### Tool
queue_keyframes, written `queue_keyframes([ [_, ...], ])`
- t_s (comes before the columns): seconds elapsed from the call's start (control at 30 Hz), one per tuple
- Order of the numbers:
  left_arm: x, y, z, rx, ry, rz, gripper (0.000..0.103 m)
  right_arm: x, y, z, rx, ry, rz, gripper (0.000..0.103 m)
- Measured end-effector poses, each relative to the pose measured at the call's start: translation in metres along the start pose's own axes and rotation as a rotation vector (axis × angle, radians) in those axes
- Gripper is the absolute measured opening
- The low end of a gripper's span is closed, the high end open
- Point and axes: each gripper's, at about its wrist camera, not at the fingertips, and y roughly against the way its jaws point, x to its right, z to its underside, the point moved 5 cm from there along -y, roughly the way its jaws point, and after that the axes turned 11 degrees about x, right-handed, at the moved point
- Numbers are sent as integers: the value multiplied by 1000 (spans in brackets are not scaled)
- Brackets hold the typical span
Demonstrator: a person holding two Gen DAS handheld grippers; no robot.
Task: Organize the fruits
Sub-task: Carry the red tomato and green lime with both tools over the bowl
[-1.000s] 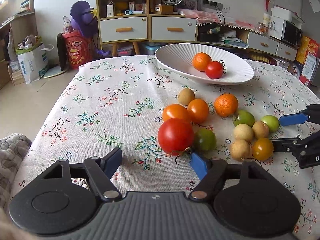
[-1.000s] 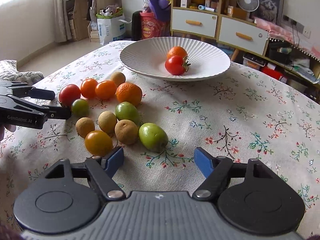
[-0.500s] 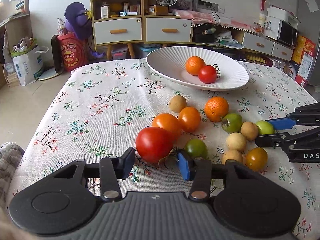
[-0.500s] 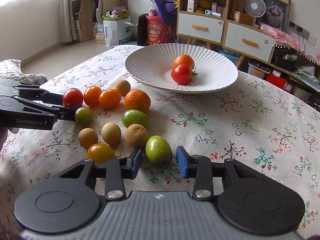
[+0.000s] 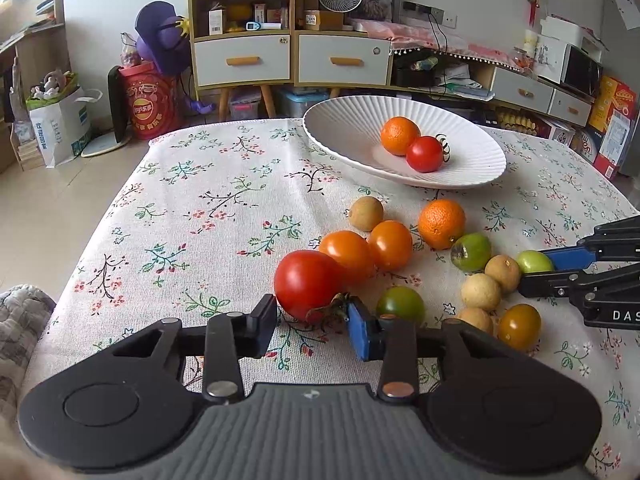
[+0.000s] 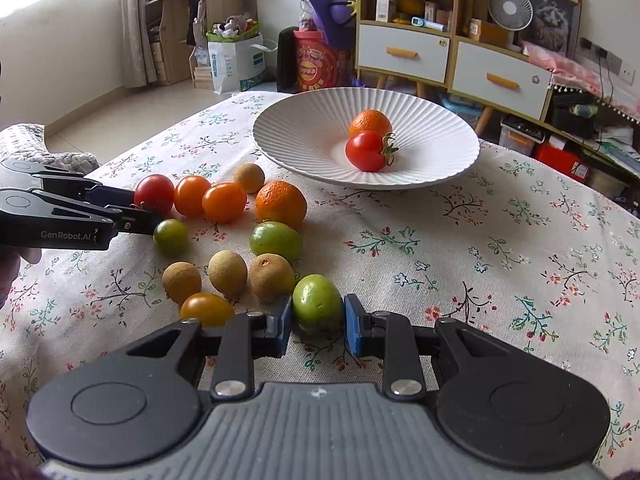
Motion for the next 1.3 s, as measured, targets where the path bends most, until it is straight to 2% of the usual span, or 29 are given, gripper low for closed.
queue_keyframes([
  [0.07,0,1,-1,12,8,3,47,0,0,0,0,2,2,25],
  [0.1,-1,2,-2,21,10,2,49,0,0,0,0,2,2,25],
  [0.3,-5,0,-11,30,79,-6,50,0,-1,-1,-1,-1,1,25],
  [0.43,-4,-4,-12,15,104,-7,50,-1,0,-3,1,-3,0,25],
  [0.6,-5,-6,-13,-5,117,-22,32,0,1,-4,7,-5,-2,25],
  [0.83,-6,-6,-16,-13,129,-16,32,3,2,-10,13,-27,0,25],
  [1.3,2,0,-42,40,144,14,32,9,5,-43,71,-74,26,25],
])
